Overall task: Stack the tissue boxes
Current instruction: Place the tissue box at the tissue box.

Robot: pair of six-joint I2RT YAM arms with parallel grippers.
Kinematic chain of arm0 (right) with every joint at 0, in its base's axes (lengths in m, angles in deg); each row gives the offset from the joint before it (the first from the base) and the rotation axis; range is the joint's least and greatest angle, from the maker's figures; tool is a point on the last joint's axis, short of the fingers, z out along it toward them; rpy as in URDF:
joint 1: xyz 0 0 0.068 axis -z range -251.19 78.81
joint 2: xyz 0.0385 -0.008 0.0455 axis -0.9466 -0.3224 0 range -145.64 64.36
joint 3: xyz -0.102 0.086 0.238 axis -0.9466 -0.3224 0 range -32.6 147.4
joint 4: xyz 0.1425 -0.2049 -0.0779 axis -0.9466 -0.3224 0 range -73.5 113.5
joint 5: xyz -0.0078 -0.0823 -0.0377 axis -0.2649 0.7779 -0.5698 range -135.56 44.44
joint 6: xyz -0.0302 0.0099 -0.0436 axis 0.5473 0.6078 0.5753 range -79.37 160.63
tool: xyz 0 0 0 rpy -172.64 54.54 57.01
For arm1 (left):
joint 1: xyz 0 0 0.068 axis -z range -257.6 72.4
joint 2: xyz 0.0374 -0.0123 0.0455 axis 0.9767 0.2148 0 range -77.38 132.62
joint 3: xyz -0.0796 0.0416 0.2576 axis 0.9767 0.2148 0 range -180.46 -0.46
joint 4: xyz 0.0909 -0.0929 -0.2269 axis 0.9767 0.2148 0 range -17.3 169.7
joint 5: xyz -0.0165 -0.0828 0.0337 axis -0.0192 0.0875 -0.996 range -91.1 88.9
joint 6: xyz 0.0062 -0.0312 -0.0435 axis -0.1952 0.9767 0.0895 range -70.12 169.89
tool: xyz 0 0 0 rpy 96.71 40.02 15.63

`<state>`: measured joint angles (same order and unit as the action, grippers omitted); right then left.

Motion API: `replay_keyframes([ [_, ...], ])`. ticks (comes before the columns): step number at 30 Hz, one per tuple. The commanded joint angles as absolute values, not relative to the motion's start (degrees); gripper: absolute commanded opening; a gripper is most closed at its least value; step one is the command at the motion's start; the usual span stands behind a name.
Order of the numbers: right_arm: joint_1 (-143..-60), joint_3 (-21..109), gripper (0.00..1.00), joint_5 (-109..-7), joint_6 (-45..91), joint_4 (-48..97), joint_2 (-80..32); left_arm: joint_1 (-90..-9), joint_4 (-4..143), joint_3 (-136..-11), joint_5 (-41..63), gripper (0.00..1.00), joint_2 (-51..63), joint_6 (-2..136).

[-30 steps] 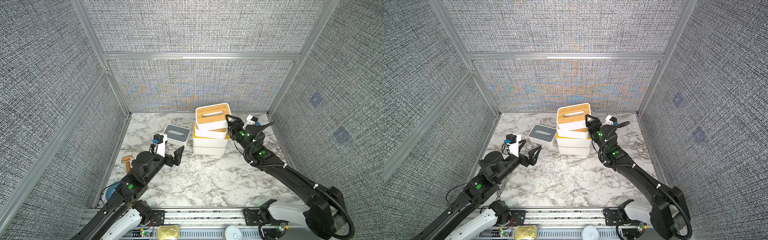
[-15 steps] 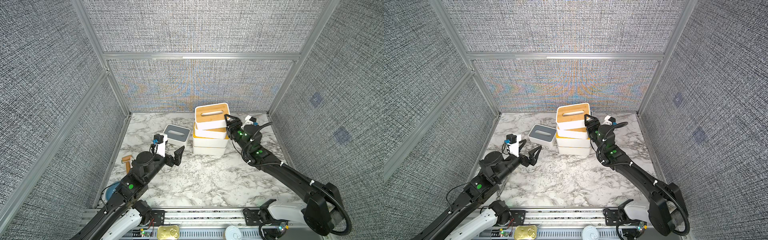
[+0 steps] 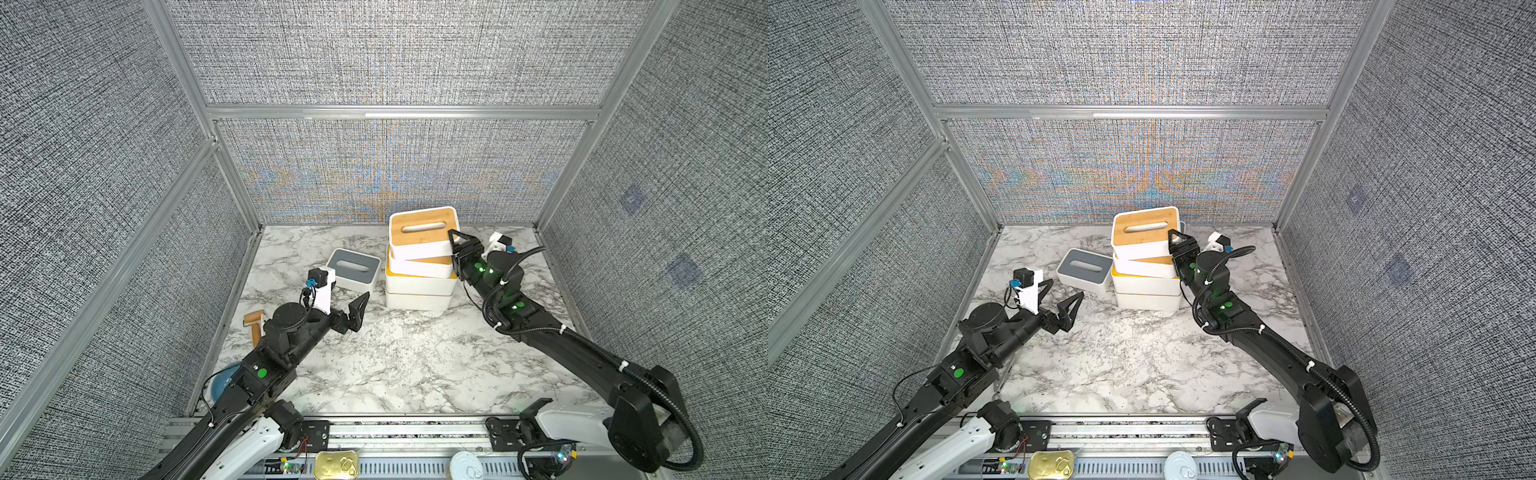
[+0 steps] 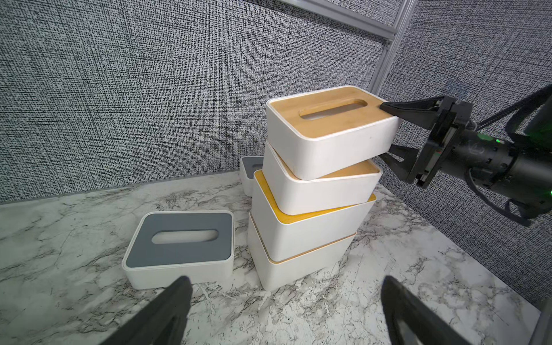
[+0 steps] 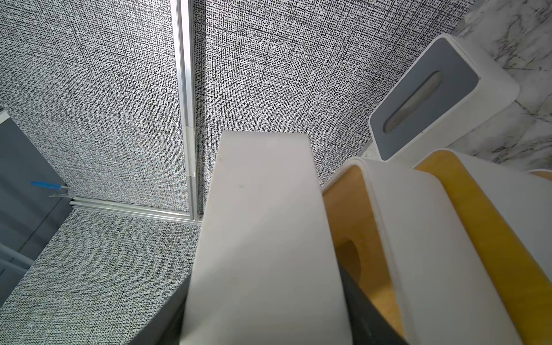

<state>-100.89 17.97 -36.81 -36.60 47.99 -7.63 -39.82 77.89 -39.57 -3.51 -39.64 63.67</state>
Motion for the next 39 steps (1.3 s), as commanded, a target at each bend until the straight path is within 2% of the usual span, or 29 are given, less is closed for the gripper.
replay_keyframes([
  [1,-101.08,18.21,0.58,-36.28,-34.28,46.38,-6.81,-39.82,76.48,-39.75,-2.85,0.99,-39.65,63.51],
  [6,-101.08,18.38,0.7,-35.76,-33.34,44.57,-5.85,-39.85,76.48,-39.71,-2.85,0.99,-39.72,63.44],
  [21,-101.14,22.12,0.85,-36.17,-27.13,37.85,-5.08,-39.86,76.57,-39.74,-2.94,0.99,-39.56,63.41],
  [25,-101.09,22.42,0.95,-36.38,-25.74,35.51,-4.54,-39.87,76.49,-39.69,-2.85,0.99,-39.55,63.37],
  [32,-100.85,22.65,0.99,-36.38,-23.2,33.67,-4.34,-39.83,76.52,-39.64,-2.85,0.99,-39.41,63.41],
  [39,-100.2,25.28,0.99,-38.36,-20.03,29.37,-5.47,-39.85,76.53,-39.75,-2.7,0.99,-39.41,63.34],
])
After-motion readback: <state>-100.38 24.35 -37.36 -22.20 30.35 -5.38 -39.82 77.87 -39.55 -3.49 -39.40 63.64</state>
